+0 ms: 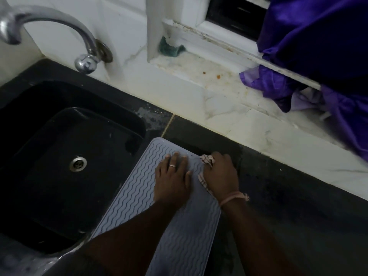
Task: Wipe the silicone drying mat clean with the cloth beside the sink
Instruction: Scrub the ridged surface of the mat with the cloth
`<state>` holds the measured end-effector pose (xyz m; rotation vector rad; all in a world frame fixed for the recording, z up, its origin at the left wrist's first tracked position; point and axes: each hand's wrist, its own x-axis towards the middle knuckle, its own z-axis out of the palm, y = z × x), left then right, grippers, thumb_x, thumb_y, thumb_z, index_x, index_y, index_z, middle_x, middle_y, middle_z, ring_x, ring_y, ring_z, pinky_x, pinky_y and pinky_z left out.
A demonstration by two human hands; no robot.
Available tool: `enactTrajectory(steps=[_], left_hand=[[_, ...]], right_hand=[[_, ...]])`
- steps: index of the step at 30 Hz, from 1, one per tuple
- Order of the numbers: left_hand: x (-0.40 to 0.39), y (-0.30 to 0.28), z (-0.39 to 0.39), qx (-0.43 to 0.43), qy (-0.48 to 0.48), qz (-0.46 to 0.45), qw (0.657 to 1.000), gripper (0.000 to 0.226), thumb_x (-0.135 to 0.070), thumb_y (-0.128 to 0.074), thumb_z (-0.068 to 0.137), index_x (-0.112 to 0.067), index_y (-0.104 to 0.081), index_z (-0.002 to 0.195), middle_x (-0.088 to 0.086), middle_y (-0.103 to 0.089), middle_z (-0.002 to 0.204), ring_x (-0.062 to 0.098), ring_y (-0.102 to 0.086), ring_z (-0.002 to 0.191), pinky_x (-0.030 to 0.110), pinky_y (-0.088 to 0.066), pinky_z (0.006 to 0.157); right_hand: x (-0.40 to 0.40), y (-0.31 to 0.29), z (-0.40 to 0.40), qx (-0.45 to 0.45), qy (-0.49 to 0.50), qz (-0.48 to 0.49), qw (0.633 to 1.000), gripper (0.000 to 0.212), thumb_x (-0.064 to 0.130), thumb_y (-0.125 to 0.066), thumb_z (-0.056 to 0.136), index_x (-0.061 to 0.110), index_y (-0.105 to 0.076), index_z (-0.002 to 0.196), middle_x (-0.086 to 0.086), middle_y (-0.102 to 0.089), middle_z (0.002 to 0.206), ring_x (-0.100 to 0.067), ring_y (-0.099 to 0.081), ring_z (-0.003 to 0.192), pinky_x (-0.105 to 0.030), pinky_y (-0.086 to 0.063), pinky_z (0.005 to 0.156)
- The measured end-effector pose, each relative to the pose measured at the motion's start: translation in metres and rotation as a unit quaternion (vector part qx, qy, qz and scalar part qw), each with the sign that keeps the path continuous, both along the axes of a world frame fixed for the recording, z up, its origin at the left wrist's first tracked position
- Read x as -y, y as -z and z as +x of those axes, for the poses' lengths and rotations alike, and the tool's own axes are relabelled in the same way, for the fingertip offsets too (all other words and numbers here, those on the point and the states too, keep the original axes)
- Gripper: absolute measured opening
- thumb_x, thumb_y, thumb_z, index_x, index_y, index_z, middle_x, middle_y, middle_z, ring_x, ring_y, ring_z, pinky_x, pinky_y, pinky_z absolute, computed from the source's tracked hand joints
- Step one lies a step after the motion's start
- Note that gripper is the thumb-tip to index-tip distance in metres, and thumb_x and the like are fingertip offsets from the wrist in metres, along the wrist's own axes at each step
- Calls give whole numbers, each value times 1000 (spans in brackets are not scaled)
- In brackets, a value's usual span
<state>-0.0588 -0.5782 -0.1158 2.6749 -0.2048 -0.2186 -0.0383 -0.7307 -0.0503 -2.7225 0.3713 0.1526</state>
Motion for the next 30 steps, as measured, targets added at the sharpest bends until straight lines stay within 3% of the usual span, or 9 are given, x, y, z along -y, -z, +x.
enactTrajectory(steps=[4, 11, 17, 22, 30], left_hand=[[-38, -7, 8, 23, -63, 27, 997, 57, -46, -35, 103, -22, -36, 155, 9, -35, 160, 30, -30, 146, 51, -21, 121], [-73, 4, 9, 30, -76, 39, 996, 63, -52, -33, 105, -18, -32, 158, 5, -36, 156, 27, -34, 140, 47, -26, 118], [-70, 8, 10, 49, -81, 35, 995, 58, -43, -41, 104, -12, -44, 153, 8, -43, 151, 33, -45, 130, 51, -36, 111], [-70, 7, 11, 53, -80, 44, 994, 58, -39, -53, 99, -10, -49, 149, 10, -47, 147, 35, -47, 126, 49, -38, 108], [-71, 10, 8, 43, -106, 52, 992, 67, -48, -63, 93, -3, -55, 143, 20, -48, 147, 40, -46, 131, 56, -32, 112]], right_hand=[[-43, 12, 13, 16, -30, 12, 999, 16, 26, -58, 94, 14, -60, 106, -11, -53, 112, -35, -62, 85, -38, -47, 72], [-75, 29, 31, -6, 18, -16, 1000, 23, 29, -57, 97, 13, -62, 113, -9, -50, 119, -24, -63, 85, -37, -56, 76], [-103, 37, 63, 15, -6, -21, 1000, 20, 26, -61, 96, 9, -66, 106, -11, -52, 119, -27, -63, 84, -33, -48, 73], [-130, 38, 80, 46, -54, -11, 997, 13, 21, -63, 92, 10, -66, 99, -10, -55, 111, -27, -64, 82, -37, -55, 73], [-160, 20, 98, 79, -94, 54, 991, 20, 25, -65, 96, 13, -68, 112, -8, -55, 122, -27, -64, 94, -37, -55, 81]])
